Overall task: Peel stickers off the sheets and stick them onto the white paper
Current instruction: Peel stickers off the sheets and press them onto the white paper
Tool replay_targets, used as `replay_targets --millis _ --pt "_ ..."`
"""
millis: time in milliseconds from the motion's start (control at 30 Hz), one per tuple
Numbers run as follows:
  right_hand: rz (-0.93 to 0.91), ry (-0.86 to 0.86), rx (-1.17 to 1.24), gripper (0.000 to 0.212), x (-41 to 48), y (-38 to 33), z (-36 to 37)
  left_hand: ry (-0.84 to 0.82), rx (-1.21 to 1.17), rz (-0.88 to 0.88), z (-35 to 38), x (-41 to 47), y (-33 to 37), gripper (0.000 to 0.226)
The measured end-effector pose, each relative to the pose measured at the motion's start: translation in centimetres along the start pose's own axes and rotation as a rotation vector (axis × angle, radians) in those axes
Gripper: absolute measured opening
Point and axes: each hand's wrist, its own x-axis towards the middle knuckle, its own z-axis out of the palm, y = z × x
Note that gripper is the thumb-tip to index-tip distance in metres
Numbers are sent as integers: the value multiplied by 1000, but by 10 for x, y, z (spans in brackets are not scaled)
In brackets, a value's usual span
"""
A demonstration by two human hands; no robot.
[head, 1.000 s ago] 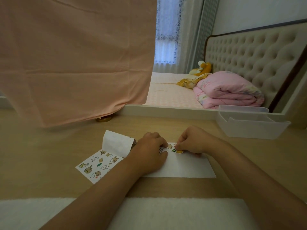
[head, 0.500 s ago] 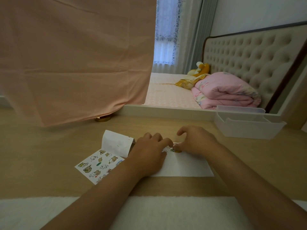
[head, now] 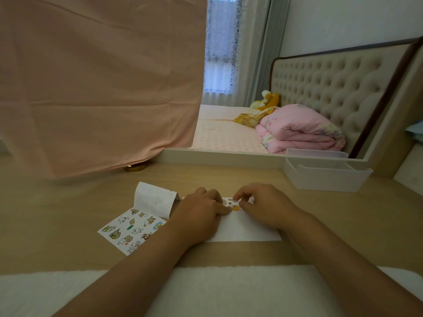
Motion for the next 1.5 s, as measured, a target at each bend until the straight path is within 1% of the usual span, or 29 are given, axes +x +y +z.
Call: replay_targets --millis 100,200,233,333,400,533,700,833,1000,1067,1133,1233,1367,1500 --pt "-95 -49 -180 30 -8 -3 2 4 -2 -22 0 -2 3 41" --pt "-155 -72 -276 34 -16 -2 5 20 6 -49 3 -1 4 43" --pt "-170 -71 -287 35 -18 -2 6 17 24 -44 5 -1 4 47" --pt "-188 -50 -262 37 -20 -1 7 1 94 -14 9 -2 4 71" --pt "-190 -33 -246 40 -21 0 8 -13 125 -18 11 -1 5 76" --pt "-188 -22 -237 40 -22 2 8 -42 146 -21 10 -2 7 70" --pt "-206 -21 -287 35 -22 5 7 -96 238 13 -1 0 17 48" --pt "-222 -5 -293 35 -22 5 9 -127 297 15 -6 2 21 45" --pt "-215 15 -303 40 -23 4 12 -43 245 -29 -1 -2 21 41" --pt "-199 -31 -308 50 -23 0 18 -24 185 -65 2 -3 19 43" --pt "-178 -145 -333 58 -25 -5 22 -20 134 -95 3 -3 17 47" --pt "-152 -222 -395 60 -26 -10 21 -6 115 -118 2 -3 14 45" --pt "-115 -181 -474 55 -26 -8 14 19 98 -146 4 -4 13 43" --pt "-137 -79 -533 49 -23 -12 17 40 106 -121 8 -2 9 42"
